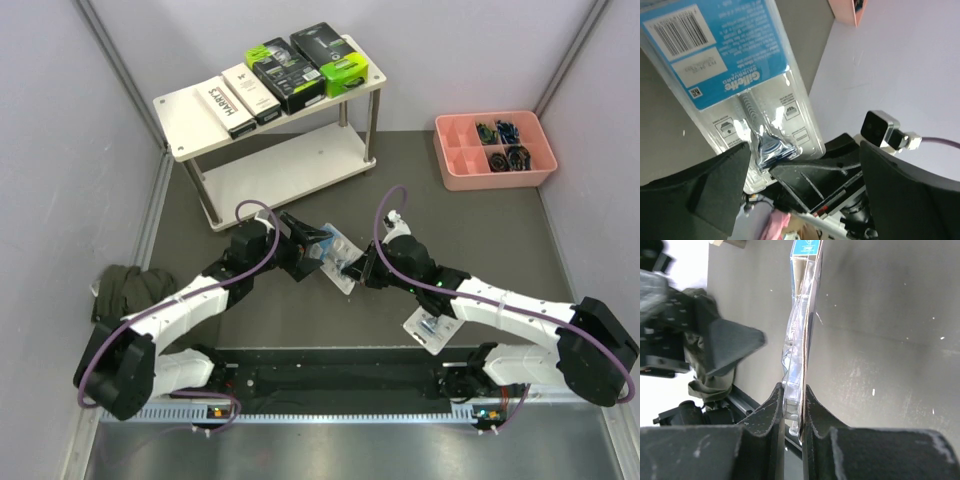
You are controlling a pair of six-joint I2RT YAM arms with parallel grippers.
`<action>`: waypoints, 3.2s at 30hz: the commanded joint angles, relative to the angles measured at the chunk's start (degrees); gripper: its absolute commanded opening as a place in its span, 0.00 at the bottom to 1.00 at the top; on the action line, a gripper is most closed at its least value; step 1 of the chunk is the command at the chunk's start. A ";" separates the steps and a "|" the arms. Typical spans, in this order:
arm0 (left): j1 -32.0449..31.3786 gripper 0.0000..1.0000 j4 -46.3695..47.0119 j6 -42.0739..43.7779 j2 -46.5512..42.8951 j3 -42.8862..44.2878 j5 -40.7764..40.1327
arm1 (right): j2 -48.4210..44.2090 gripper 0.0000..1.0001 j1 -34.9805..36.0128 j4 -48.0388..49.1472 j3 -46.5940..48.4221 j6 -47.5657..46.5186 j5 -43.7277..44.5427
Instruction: Place and organize the shaving razors onto the shelf
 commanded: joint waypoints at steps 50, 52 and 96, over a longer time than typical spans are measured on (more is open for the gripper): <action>0.53 0.99 -52.17 43.47 -16.02 12.43 -32.65 | 34.55 0.00 -21.52 35.60 31.88 16.75 -24.16; 0.53 0.99 -51.91 43.47 -16.02 12.16 -32.47 | 37.89 0.00 -22.05 37.19 34.33 18.77 -22.58; 0.53 0.99 -52.00 41.36 -19.44 9.53 -29.04 | 61.81 0.72 -27.68 -1.46 65.10 19.57 -13.87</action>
